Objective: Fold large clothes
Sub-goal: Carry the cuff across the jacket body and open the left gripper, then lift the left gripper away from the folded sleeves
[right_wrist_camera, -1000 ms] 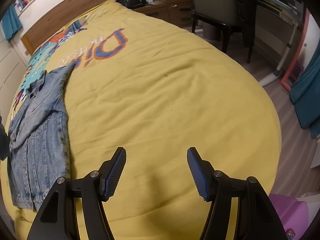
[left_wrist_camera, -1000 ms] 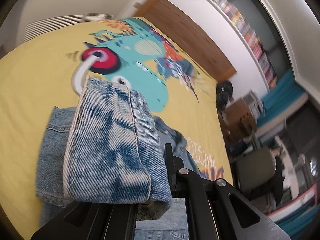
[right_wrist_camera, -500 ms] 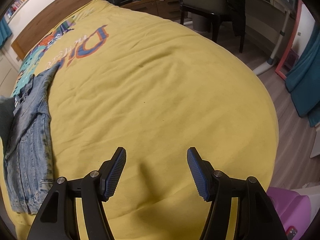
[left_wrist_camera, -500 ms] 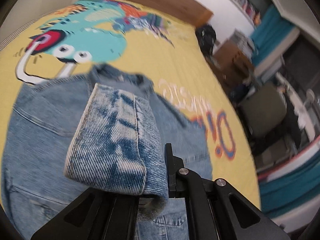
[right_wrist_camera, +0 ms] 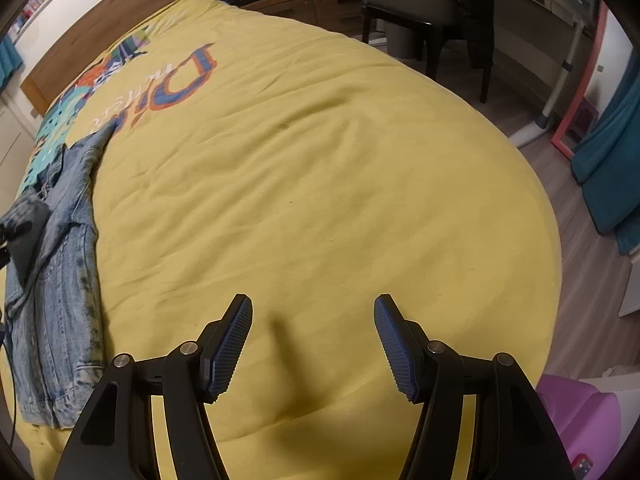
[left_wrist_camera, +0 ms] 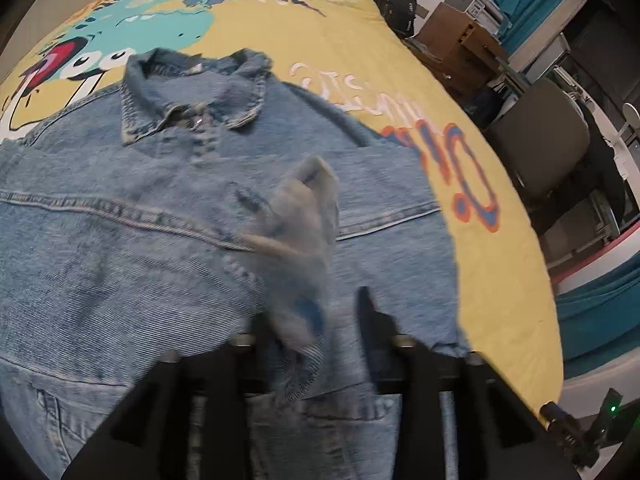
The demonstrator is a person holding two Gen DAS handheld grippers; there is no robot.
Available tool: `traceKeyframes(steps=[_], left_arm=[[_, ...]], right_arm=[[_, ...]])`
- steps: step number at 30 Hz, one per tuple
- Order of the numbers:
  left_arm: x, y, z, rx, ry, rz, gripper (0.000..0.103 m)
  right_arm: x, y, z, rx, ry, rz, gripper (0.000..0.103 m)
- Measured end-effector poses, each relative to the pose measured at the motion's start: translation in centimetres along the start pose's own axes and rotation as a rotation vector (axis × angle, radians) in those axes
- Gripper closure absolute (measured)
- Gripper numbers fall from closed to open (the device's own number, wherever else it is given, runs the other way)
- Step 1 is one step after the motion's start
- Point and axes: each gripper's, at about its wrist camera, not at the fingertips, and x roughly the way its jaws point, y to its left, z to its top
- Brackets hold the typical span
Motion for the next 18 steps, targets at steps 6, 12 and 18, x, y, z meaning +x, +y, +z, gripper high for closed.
traceKeyframes(steps=[6,12,18], left_arm=[[-0.7,-2.4,0.2,0.038,-0.001,-0.026,0.06],[-3.7,-0.2,0.7,0.025,-0.064,0.011,0.059],[-7.2,5.5,0.2,-0.003,-0.1,0.082,0.059]], right_arm=[[-0.7,1.7,0.0,-0.032,-0.012,0.021,0.038],[-1.5,3.9,0.5,-0.07,-0.031,0.041,0.038],[-1.4,8.8,1.3,-0.139,-0.042,0.085,0.038]])
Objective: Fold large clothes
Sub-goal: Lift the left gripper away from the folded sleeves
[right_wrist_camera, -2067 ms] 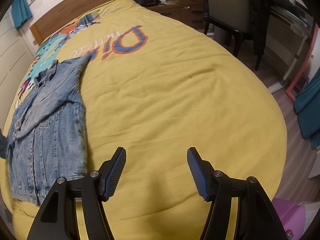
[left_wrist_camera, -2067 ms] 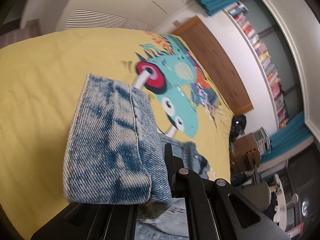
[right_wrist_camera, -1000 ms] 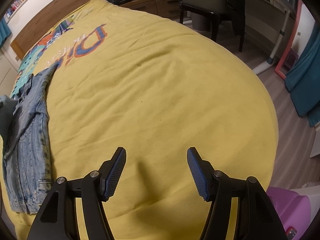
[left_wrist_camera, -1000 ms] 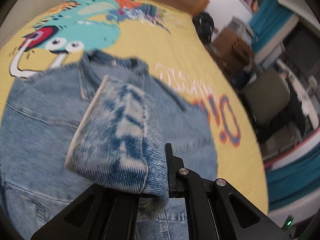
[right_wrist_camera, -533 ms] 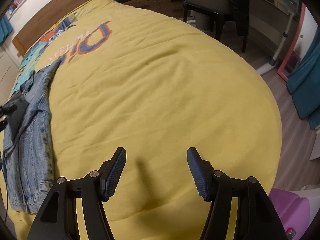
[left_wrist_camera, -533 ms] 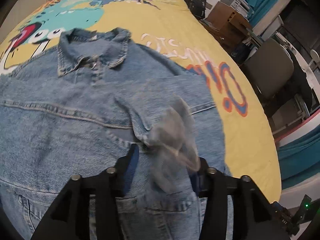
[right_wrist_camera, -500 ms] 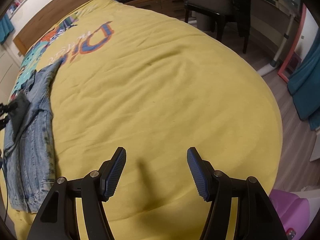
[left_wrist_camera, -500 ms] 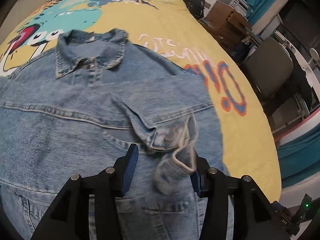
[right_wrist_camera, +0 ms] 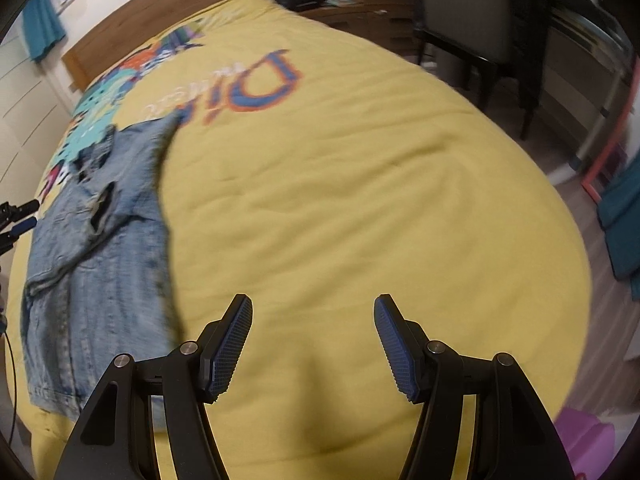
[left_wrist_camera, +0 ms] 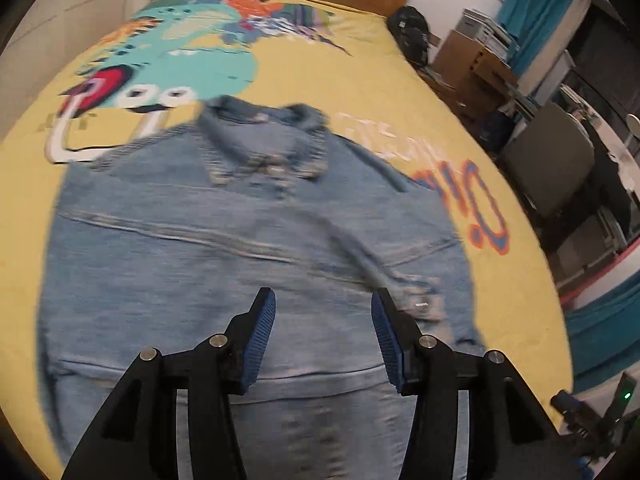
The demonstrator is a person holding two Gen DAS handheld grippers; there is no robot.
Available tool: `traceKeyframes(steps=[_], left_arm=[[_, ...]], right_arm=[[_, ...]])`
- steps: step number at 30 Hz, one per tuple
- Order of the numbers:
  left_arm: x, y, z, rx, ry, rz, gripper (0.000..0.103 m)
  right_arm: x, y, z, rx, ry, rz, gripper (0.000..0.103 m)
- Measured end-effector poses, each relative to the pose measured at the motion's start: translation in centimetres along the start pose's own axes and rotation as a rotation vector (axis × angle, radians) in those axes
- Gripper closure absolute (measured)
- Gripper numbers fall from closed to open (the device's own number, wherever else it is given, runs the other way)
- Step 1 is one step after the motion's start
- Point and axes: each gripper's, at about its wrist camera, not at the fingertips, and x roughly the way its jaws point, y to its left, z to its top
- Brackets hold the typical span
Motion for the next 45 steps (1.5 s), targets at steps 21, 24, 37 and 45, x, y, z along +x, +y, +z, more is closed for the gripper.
traceKeyframes(steps=[21,24,37,45], left_arm=[[-0.3,13.8,1.2,-0.049,-0.015,0.175,0.05],[1.3,13.7,1.4,-0.035,-0.004,0.162,0.05],[2.1,16.0,-2.2,-0.037,0.01,0.189,0.032],[1.4,14.2,-4.4,-0.032,0.014,0.234,0.029]], right_arm=[[9.8,37.0,8.0,-0.504,-0.016,0.301,0.038],[11.8,40.4,8.4,-0.541,-0.006,0.323,0.038],[16.4,38.8,7.7,-0.606,0.054,0.223,0.038],[13.5,37.7,5.6,-0.598,0.06,0.267,0.038]])
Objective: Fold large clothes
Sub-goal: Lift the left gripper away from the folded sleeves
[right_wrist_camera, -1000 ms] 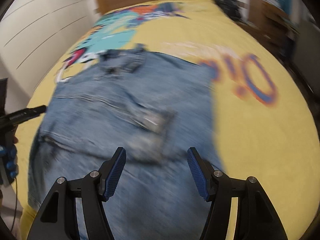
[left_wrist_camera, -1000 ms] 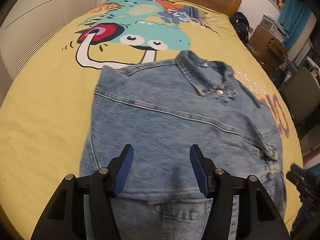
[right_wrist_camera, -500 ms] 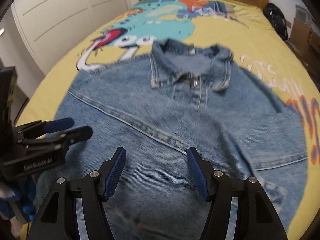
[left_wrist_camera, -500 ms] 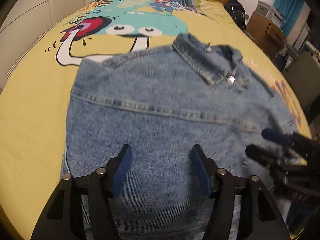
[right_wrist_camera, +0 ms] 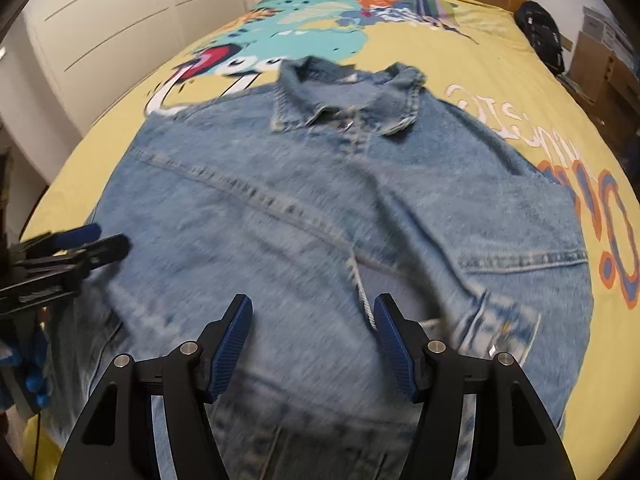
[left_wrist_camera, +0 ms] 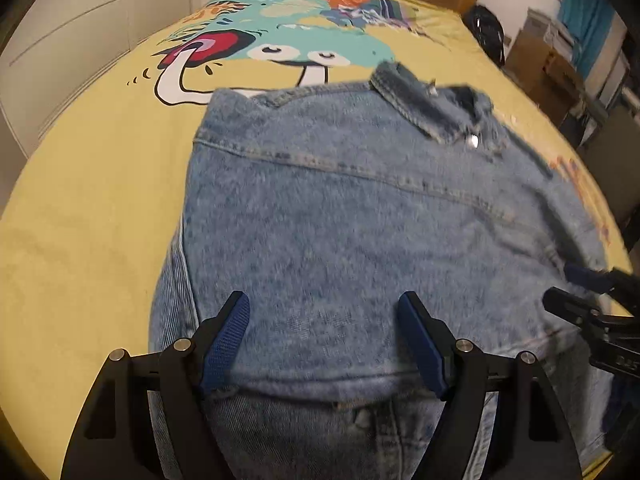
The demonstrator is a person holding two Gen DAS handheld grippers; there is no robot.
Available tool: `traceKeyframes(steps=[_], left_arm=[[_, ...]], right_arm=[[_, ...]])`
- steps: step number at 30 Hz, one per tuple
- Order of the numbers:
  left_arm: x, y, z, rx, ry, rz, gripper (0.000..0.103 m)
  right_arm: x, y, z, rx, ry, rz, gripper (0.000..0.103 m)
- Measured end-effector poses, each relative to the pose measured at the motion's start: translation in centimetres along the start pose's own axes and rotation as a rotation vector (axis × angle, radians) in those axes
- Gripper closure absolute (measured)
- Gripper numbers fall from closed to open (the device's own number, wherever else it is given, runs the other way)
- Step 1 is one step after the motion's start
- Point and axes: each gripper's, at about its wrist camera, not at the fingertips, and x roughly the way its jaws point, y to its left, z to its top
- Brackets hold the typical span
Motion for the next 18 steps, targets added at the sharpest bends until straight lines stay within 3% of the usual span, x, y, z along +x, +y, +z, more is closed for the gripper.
traceKeyframes(steps=[5,18], left_arm=[[-1.4,0.0,-0.2,-0.017,0.017,0.019,0.029],[-8.7,0.2,-2.4,-0.098,-0.028,0.038,0.029]], right_arm=[[-0.4,-1.4,-1.6,0.062,0.05,-0.009,0.038],[-10.9,-4.1,-6.0,0.147,-0.058,-0.048,0.038]])
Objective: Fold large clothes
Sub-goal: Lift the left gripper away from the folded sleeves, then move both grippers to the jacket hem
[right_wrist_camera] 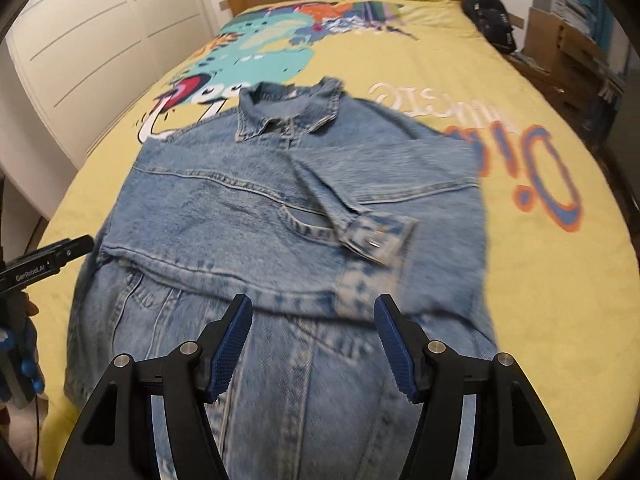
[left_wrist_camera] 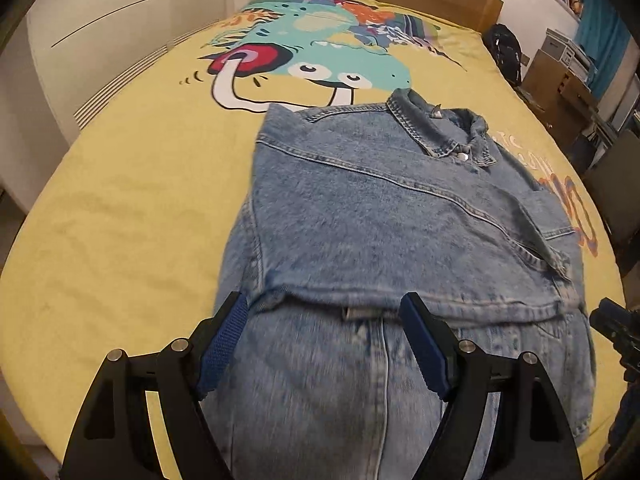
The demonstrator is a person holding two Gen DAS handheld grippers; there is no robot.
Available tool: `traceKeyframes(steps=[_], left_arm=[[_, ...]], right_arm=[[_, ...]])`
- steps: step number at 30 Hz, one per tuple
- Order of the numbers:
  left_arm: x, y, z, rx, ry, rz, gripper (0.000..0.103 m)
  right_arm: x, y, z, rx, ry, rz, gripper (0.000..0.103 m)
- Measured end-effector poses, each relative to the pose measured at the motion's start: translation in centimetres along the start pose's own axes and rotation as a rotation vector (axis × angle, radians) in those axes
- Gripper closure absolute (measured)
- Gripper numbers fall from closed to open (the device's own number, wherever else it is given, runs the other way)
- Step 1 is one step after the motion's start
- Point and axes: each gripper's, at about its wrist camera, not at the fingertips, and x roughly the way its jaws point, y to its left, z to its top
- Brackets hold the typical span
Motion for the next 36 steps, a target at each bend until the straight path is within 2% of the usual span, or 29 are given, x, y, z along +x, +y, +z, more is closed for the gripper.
traceKeyframes(steps=[7,14,23,29,36], left_arm=[[-4.4,1.2,-1.5,-0.053,-0.022,0.002,0.028],[-8.4,2.9,-3.6,-0.094,-0.049,0.02,0.022],[-12.1,4.4,-6.4,-0.128,-0.066,0.029,0.021],[-13.4,5.8,-8.0,-0.165,-0.079,0.022,0.018],[-11.4,7.7,-9.2,-0.212,-0.043,0.002,0.018]], right_arm=[[-5.7,-1.6,-2.6,0.033,-0.056,-0.032,0.038],[-11.0,-4.0,-5.7,0.071,-0.113,-0.068,0.035],[-15.9,-6.2,-9.3,0.117,-0.161,-0.083,0.031],[-17.0,-7.7,-11.7,0.154,-0.157,-0.089,0.029],[-15.8,-9.9,-13.8,0.218,-0.111,-0.089,0.027]])
